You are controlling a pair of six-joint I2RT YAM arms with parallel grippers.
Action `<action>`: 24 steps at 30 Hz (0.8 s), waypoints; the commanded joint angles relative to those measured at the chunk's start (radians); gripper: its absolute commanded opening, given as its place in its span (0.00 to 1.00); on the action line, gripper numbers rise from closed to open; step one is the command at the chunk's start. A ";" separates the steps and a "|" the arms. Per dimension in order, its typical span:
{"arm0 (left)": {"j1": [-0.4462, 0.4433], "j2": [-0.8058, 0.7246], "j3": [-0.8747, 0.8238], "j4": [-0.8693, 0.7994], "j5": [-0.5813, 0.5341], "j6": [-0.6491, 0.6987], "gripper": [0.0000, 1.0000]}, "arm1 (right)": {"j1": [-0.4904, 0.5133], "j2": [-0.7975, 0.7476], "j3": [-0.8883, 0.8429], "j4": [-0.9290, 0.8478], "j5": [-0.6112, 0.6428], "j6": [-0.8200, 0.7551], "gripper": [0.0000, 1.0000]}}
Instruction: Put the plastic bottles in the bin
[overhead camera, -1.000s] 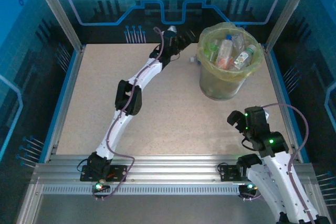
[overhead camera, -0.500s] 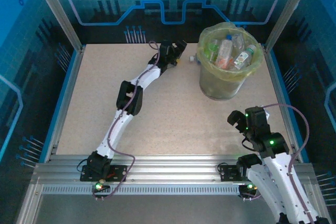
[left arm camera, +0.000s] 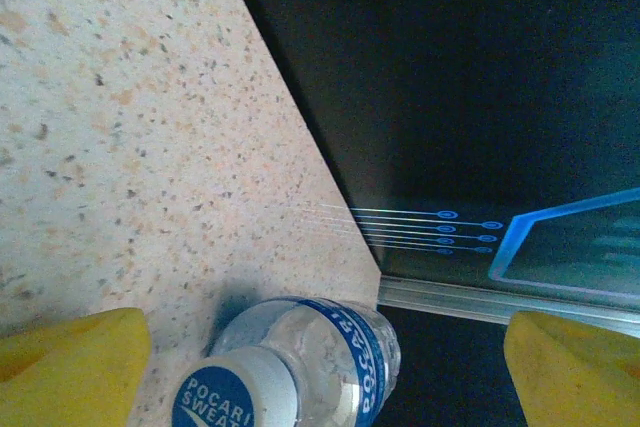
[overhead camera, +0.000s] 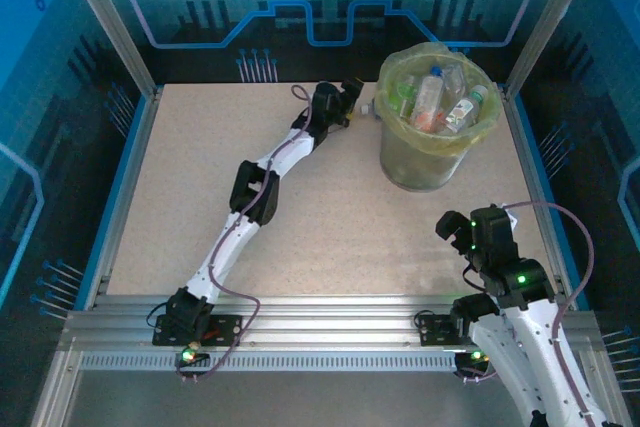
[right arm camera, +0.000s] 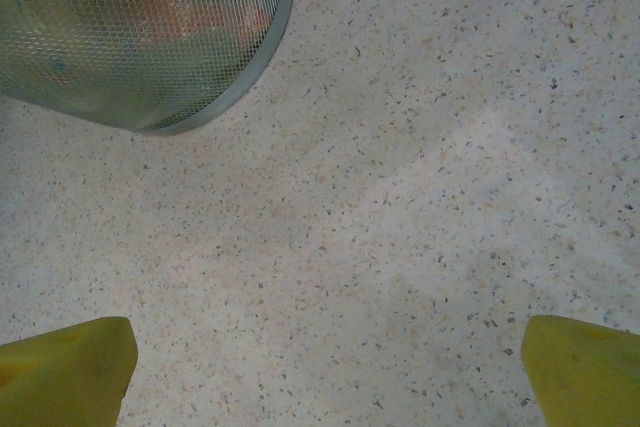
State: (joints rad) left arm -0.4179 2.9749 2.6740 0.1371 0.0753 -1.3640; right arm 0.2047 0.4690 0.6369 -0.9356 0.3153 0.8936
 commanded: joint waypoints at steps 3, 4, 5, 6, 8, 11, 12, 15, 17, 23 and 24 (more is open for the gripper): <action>-0.053 0.106 0.057 0.069 -0.012 -0.059 0.91 | 0.016 -0.013 0.010 -0.013 0.027 0.007 1.00; -0.058 0.109 0.057 0.085 -0.012 -0.057 0.89 | 0.017 -0.012 0.008 -0.012 0.025 0.009 1.00; -0.060 0.111 0.057 0.094 -0.010 -0.056 0.86 | 0.017 -0.012 0.007 -0.011 0.024 0.009 1.00; -0.062 0.113 0.057 0.103 -0.002 -0.053 0.82 | 0.016 -0.013 0.005 -0.012 0.022 0.010 1.00; -0.066 0.111 0.059 0.113 0.017 -0.040 0.77 | 0.016 -0.013 0.004 -0.019 0.022 0.011 1.00; -0.071 0.106 0.059 0.114 0.043 -0.022 0.72 | 0.016 -0.019 0.004 -0.021 0.024 0.016 1.00; -0.074 0.105 0.058 0.114 0.053 -0.020 0.71 | 0.017 -0.022 0.006 -0.020 0.024 0.018 1.00; -0.087 0.100 0.040 0.116 0.073 -0.026 0.67 | 0.017 -0.034 0.004 -0.022 0.024 0.025 1.00; -0.099 0.097 0.032 0.120 0.086 -0.020 0.65 | 0.017 -0.042 0.004 -0.027 0.028 0.027 1.00; -0.139 0.056 -0.074 0.137 0.115 -0.020 0.66 | 0.017 -0.064 0.009 -0.039 0.038 0.030 1.00; -0.145 0.051 -0.085 0.139 0.121 -0.015 0.66 | 0.017 -0.067 0.009 -0.042 0.039 0.030 1.00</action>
State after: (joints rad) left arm -0.5278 3.0356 2.6499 0.3248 0.1329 -1.3884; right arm 0.2047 0.4179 0.6365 -0.9524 0.3321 0.9062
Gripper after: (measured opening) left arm 0.658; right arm 0.997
